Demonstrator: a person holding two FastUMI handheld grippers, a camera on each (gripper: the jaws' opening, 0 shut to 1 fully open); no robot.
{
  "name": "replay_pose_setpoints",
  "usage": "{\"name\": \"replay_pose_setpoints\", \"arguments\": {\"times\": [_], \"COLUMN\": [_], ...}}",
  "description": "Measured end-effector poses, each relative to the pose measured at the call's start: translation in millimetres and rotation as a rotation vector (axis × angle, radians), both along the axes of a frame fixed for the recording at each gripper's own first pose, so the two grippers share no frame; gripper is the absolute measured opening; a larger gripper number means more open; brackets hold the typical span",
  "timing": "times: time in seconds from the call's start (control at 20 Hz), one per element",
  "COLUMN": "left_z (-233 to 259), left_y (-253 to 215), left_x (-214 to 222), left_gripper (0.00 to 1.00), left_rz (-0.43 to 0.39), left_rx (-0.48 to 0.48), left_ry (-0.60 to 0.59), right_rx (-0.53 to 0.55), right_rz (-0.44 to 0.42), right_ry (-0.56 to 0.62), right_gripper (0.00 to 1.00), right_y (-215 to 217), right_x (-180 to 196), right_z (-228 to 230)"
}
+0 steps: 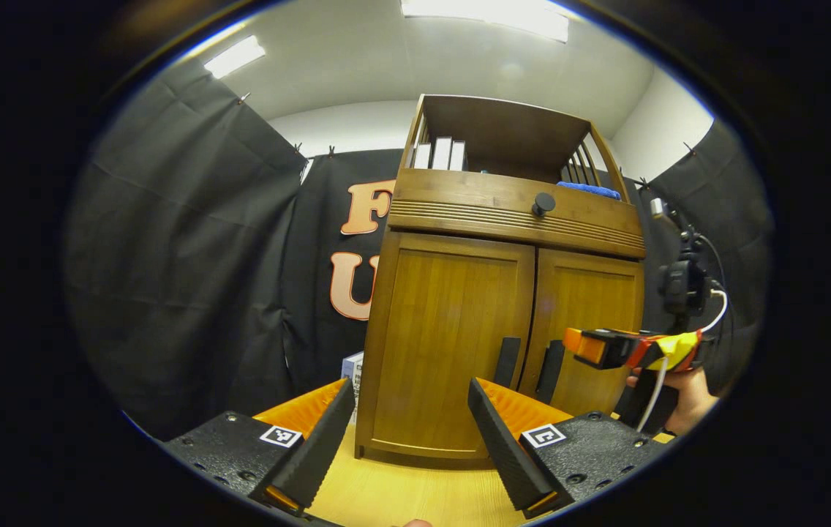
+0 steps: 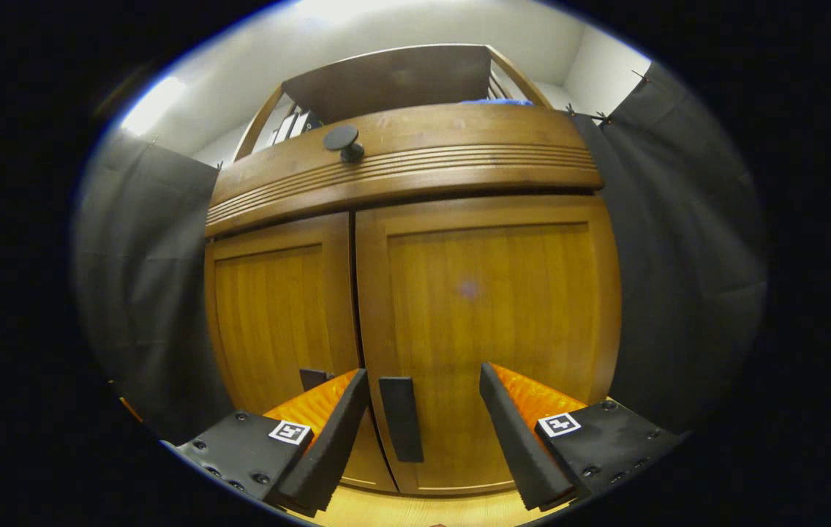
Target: Open the right door of the double-door shoe cabinet with the right hand, and open the left door with the left hand.
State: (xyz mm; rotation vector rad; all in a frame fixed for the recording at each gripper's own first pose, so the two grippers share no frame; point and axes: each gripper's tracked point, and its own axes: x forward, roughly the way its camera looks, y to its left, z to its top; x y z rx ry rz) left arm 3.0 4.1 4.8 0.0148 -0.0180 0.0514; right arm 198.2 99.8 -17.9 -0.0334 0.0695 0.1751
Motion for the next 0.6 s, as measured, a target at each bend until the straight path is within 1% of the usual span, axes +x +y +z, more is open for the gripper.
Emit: {"name": "replay_pose_setpoints", "arguments": {"times": [0.05, 0.15, 0.2, 0.3, 0.35, 0.45, 0.5, 0.55, 0.6], "left_z": [0.5, 1.6, 1.3, 0.4, 0.1, -0.3, 0.0, 0.1, -0.2], "left_y": [0.8, 0.7, 1.1, 2.4, 3.2, 4.0, 4.0, 4.1, 4.3], "left_x": [0.1, 0.2, 0.5, 1.2, 1.8, 2.6, 2.8, 3.2, 2.9], "left_gripper": [0.91, 0.91, 0.91, 0.91, 0.91, 0.91, 0.94, 0.94, 0.92], "left_rz": [0.005, 0.014, 0.019, 0.025, 0.029, 0.036, 0.040, 0.040, 0.040], "left_rx": [0.008, 0.016, 0.018, 0.020, 0.022, 0.025, 0.024, 0.023, 0.022], "left_ry": [-0.005, -0.014, -0.017, -0.019, -0.018, -0.021, -0.023, -0.024, -0.025], "right_rx": [0.000, -0.008, -0.012, -0.023, -0.042, -0.073, -0.095, -0.100, -0.099], "right_rz": [-0.003, -0.014, -0.011, -0.016, -0.048, -0.058, -0.060, -0.056, -0.054], "right_ry": [0.018, 0.060, 0.081, 0.105, 0.096, 0.050, 0.045, 0.039, 0.045], "right_gripper": [0.98, 0.98, 0.89, 0.89, 0.89, 0.90, 0.84, 0.91, 0.81], "right_y": [0.8, 5.4, 9.0, 11.1, 6.1, 12.0, 10.1, 11.6, 12.5], "right_x": [7.3, 25.9, 35.5, 50.5, 51.1, 50.9, 51.3, 51.9, 53.6], "right_z": [-10.6, -32.6, -40.9, -52.4, -53.5, -48.5, -49.8, -49.8, -53.0]}}
